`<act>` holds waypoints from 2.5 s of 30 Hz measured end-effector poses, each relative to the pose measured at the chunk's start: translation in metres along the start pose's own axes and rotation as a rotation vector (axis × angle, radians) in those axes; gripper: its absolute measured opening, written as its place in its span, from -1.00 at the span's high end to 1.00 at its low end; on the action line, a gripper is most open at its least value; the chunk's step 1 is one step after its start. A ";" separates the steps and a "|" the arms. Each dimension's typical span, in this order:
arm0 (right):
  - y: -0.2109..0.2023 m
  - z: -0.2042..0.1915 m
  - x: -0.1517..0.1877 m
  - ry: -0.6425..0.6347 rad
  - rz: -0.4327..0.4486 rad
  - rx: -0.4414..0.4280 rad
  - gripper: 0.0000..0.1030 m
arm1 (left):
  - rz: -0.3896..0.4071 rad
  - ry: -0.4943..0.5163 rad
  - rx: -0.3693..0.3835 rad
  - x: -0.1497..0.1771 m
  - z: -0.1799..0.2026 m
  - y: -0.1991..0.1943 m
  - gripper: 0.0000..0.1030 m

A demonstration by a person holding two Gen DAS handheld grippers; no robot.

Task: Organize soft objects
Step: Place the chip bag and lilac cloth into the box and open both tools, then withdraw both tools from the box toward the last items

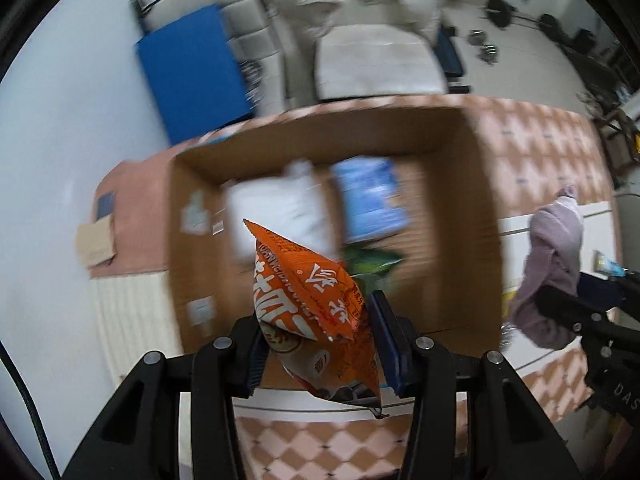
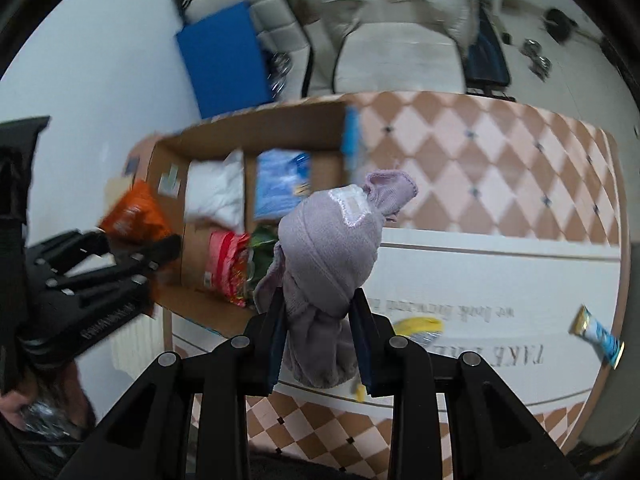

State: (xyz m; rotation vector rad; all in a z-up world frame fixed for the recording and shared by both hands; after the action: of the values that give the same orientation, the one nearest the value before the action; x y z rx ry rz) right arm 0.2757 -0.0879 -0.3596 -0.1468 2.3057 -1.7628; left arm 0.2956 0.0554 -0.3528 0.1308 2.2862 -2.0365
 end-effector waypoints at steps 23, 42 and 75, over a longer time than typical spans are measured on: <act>0.132 -0.026 0.010 -0.062 -0.326 0.207 0.26 | -0.317 -0.023 0.034 0.041 -0.074 0.141 0.12; 0.043 -0.046 0.025 -0.019 -0.109 0.229 -0.21 | -0.056 -0.185 0.082 0.070 -0.092 0.024 0.04; -0.071 -0.019 0.083 0.136 0.228 0.169 -1.00 | 0.269 -0.131 0.043 0.077 -0.006 -0.106 -0.91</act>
State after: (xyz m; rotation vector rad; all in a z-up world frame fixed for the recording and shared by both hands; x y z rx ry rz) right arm 0.1858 -0.1074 -0.2968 0.2623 2.1466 -1.8864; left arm 0.2071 0.0497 -0.2559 0.2830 2.0247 -1.8989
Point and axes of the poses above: each gripper's, at about its wrist camera, not at the fingertips, and y roughly the way its jaws point, z to its right, x to its underside, the point moved 6 cm from there along y, roughly the way its jaws point, and after that the axes turned 4 degrees about -y, right-handed, at the moved point
